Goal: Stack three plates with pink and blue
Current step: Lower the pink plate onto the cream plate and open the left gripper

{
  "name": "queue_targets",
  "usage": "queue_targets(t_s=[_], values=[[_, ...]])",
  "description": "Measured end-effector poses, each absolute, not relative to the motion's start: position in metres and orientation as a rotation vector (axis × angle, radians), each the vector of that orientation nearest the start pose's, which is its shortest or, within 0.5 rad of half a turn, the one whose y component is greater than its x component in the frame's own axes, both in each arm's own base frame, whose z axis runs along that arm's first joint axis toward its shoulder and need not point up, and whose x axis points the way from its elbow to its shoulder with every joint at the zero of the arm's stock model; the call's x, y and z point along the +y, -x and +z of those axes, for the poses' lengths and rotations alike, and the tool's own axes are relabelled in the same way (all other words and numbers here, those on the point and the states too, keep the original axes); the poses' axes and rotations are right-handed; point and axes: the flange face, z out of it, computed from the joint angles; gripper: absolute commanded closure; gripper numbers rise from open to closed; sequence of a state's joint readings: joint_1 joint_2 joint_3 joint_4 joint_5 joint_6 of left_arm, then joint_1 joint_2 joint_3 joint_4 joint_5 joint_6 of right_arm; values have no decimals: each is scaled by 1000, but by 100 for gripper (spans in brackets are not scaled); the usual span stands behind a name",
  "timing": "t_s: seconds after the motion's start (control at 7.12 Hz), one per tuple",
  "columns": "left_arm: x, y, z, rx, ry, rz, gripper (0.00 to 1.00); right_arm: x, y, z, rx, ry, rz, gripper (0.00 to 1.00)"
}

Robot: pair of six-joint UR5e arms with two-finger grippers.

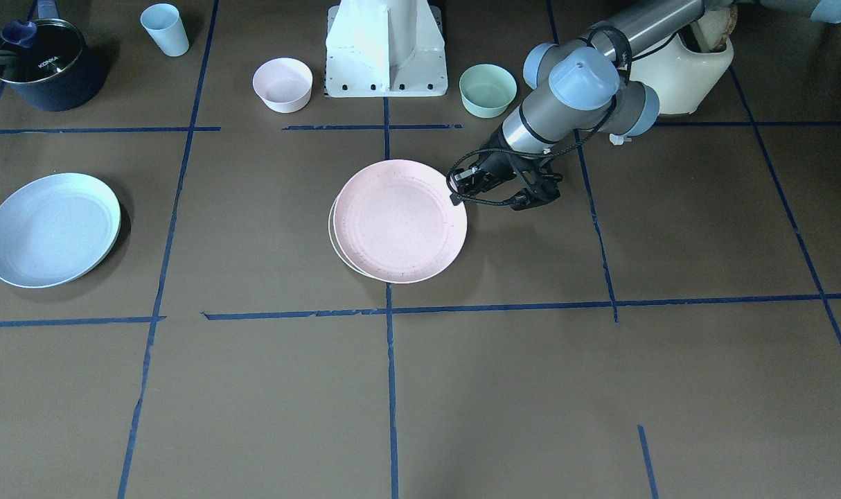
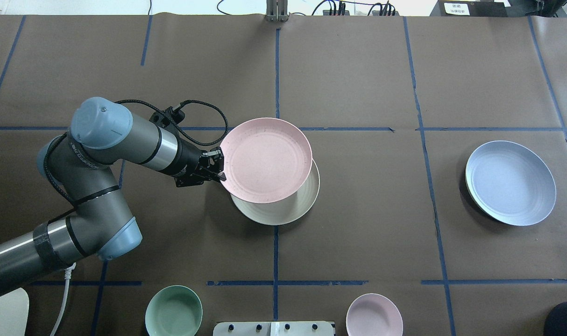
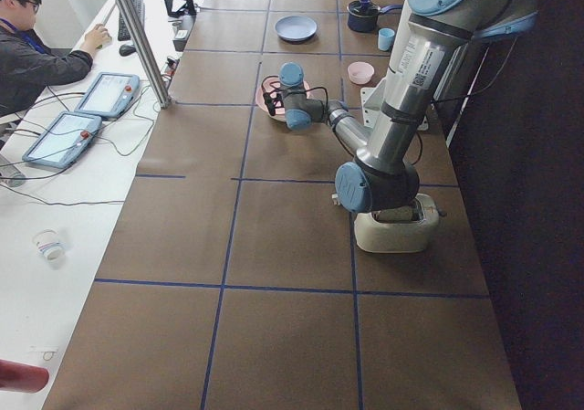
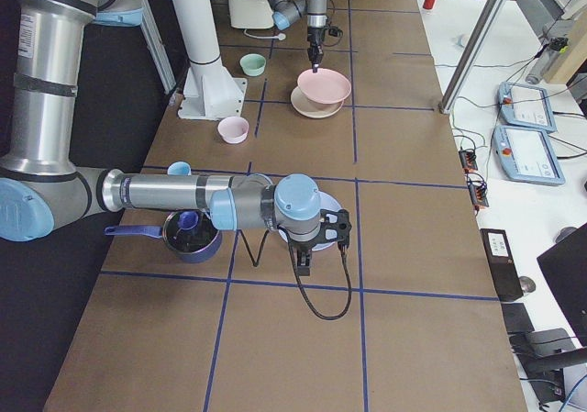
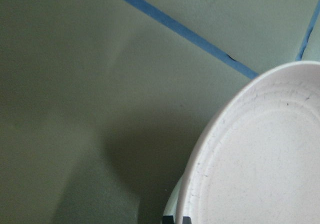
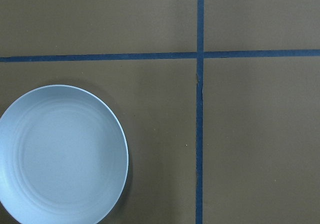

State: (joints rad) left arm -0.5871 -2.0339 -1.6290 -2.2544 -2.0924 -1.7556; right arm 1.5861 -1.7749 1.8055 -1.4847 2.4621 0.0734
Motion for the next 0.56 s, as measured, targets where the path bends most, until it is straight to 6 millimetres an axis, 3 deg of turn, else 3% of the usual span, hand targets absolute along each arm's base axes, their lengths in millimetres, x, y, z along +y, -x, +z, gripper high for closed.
queue_targets(t_s=[0.28, 0.56], values=[[-421, -493, 281, 1256, 207, -331, 0, -411, -62, 613, -903, -88, 27, 0], [-420, -480, 273, 1278, 192, -326, 0, -411, -60, 610, -920, -91, 23, 0]])
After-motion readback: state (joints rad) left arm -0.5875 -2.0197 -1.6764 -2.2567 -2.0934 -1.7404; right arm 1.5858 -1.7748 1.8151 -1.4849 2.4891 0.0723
